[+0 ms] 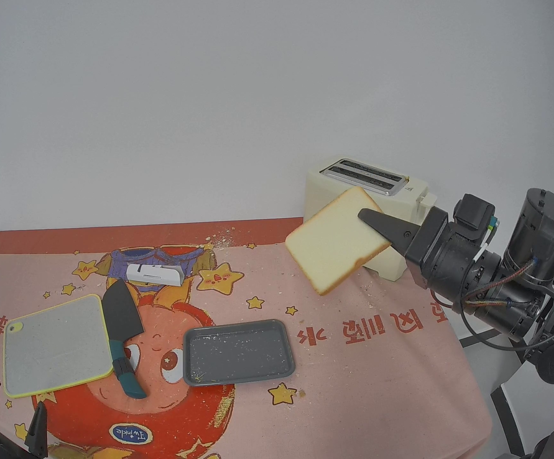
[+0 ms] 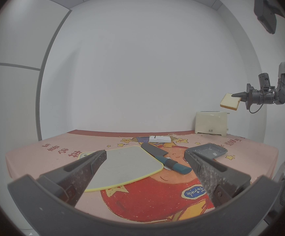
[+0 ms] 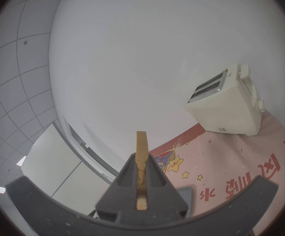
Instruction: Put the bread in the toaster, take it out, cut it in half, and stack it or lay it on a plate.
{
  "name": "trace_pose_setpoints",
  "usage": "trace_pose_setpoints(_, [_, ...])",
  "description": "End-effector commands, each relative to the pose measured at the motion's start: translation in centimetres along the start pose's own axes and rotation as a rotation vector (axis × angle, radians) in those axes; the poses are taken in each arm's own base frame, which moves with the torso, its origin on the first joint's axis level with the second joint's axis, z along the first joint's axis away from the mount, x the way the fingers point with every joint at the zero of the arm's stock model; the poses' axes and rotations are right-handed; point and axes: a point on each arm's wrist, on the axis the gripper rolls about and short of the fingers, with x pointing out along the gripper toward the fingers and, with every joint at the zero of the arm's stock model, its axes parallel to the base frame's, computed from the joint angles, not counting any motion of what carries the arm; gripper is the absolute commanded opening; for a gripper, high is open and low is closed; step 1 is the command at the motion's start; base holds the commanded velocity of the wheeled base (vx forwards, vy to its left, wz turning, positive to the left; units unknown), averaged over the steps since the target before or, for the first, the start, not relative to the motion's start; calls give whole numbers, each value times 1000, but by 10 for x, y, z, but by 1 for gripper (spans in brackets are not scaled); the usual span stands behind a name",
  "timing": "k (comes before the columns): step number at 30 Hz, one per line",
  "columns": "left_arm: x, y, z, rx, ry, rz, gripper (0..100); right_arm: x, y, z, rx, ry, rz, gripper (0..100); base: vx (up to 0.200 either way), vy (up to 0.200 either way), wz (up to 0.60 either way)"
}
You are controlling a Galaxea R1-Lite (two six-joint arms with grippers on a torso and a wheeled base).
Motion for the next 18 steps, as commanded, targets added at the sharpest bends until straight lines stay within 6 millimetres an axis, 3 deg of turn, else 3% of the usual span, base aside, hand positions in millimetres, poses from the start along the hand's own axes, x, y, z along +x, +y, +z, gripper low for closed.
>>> trace_pose_setpoints(1, [1,0,-5,0,15,6,100,-1,-1,-1,0,7,-4,0,0,0,0])
trace_pose_setpoints(11, [1,0,-5,-8,14,8,100,2,-8,-10,0,41,-23,0,0,0,0])
trace_pose_setpoints(18, [1,0,-5,-8,14,8,100,4,-11,-13,-2,48,-33,0,0,200,0])
